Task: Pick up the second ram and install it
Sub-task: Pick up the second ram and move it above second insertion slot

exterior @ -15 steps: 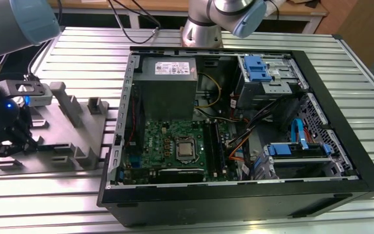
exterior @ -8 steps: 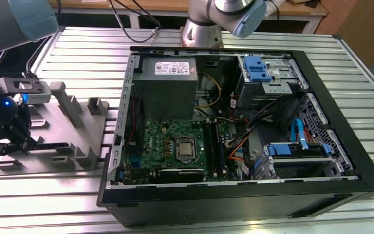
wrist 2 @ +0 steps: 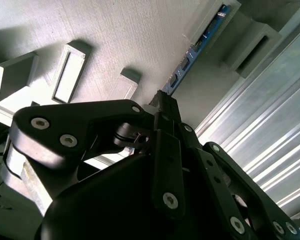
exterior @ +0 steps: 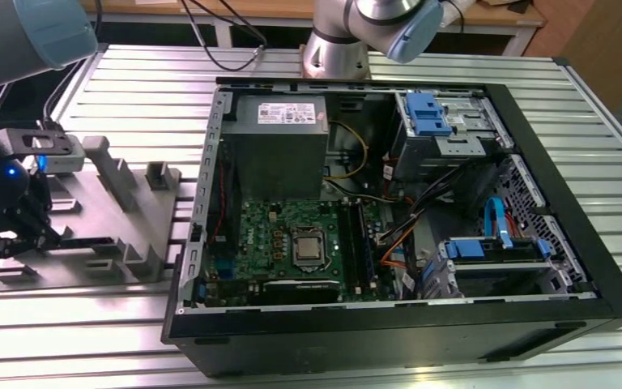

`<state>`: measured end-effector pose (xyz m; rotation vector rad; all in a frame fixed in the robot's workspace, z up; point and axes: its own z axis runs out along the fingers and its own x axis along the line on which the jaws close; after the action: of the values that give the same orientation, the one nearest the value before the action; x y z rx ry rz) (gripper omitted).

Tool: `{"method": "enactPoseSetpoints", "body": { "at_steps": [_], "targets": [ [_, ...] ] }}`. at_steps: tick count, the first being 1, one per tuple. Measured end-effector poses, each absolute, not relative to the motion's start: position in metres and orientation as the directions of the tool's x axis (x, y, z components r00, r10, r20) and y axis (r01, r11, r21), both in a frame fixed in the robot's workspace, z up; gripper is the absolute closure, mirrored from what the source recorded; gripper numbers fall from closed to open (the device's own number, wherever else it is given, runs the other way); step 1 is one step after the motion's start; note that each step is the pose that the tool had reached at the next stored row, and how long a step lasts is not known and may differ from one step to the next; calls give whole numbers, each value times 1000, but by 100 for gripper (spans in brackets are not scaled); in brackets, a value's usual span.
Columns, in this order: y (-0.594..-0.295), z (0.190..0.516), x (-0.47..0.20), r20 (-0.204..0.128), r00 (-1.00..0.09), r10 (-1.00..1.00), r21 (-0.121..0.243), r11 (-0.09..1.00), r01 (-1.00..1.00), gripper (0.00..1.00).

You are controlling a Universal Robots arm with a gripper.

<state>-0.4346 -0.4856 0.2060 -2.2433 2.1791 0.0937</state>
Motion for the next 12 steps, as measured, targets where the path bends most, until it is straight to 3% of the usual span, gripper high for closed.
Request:
{"method": "enactPoseSetpoints", "body": {
  "at_steps": [12],
  "targets": [
    [-486,221,-435,-52,28,-998,33,-30,-999,89]
  ]
}}
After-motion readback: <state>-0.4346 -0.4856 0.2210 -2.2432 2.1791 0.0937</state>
